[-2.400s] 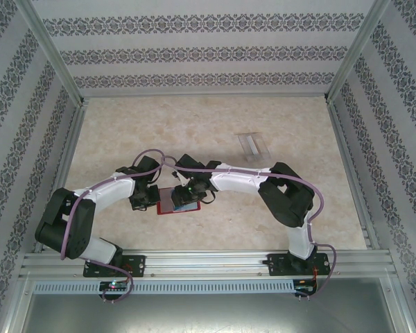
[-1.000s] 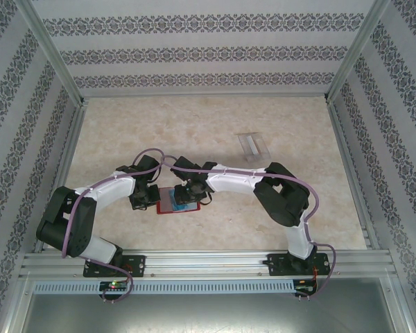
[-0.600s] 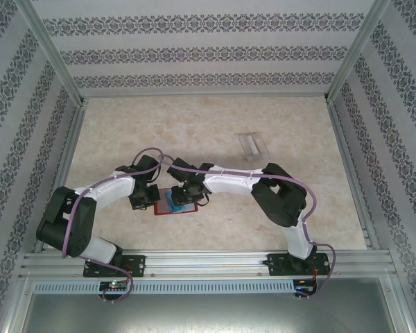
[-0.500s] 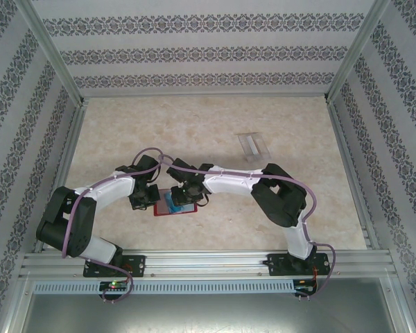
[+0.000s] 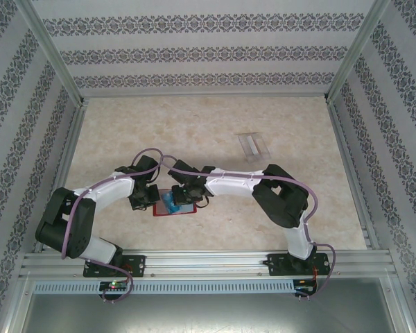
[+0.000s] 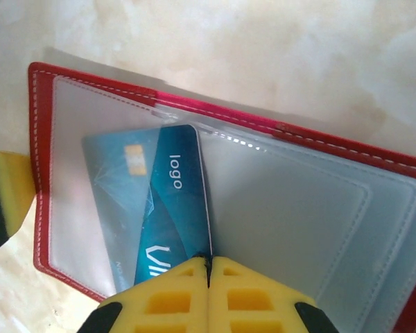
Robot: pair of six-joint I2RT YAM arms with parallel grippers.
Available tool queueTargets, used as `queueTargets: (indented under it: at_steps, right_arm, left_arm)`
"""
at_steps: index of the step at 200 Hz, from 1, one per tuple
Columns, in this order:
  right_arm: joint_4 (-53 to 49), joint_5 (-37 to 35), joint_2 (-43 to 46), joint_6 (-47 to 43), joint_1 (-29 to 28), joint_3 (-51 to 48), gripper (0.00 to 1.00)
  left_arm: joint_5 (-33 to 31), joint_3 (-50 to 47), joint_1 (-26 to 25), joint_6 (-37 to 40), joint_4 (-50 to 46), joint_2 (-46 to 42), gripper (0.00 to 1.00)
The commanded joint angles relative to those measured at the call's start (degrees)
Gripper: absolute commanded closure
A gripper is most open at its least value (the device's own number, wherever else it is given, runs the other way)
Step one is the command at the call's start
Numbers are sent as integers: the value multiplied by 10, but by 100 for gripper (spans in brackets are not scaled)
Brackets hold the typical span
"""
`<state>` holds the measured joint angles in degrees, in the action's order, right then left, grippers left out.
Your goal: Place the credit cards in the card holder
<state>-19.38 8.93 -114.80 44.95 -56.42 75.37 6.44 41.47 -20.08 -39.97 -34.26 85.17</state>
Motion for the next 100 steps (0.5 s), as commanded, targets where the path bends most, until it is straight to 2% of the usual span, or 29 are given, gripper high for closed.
queueTargets:
  at_steps: [1,47,100]
  right_arm:
    - [21,-28,14,39,-5,-25,100]
    - [59,-26,23,82,3,-53,100]
    - [77,-32,42,89,10,-76,100]
  left_arm:
    - [145,-39,-13,-6,166,57,99]
    - [150,-43,-14,-11,176,63,99]
    - [149,-50,-13,-15,182,57,99]
